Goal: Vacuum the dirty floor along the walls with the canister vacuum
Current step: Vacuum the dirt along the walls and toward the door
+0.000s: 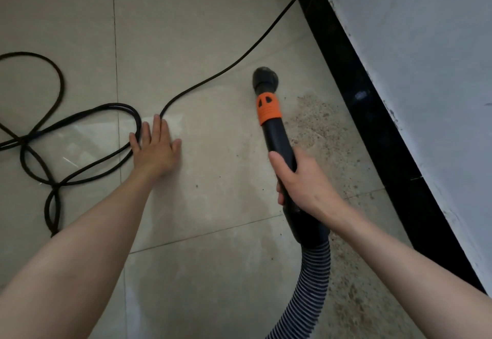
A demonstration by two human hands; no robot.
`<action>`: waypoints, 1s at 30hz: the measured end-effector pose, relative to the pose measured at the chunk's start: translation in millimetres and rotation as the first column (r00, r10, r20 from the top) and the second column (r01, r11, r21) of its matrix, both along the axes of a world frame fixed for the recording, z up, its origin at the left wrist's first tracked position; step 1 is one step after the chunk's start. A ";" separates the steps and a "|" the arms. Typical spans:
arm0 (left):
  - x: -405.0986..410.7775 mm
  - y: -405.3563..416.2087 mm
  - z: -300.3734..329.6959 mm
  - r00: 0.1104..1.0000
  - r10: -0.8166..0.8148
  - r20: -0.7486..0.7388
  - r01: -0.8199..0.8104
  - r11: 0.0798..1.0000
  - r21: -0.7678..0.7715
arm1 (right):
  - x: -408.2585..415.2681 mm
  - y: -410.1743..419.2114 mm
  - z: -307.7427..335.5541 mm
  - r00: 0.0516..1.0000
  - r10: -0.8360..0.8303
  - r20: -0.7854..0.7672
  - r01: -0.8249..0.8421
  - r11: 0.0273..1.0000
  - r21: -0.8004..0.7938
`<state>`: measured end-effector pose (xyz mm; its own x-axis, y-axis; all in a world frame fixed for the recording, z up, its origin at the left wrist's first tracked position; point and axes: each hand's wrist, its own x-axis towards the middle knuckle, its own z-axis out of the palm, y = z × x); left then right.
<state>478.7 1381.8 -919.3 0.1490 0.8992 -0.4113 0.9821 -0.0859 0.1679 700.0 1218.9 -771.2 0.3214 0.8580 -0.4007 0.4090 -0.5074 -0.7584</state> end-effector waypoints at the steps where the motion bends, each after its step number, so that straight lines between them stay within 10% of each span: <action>1: -0.1 0.1 -0.2 1.000 -0.001 -0.001 0.001 1.000 -0.002 | -5.4 -4.2 -0.8 0.999 0.038 -0.004 -0.038 0.999 -0.025; 30: 1.9 -1.9 -9.1 0.999 0.043 0.008 -0.044 0.999 0.022 | 36.3 13.6 -27.2 0.984 -0.133 0.116 0.141 0.988 -0.063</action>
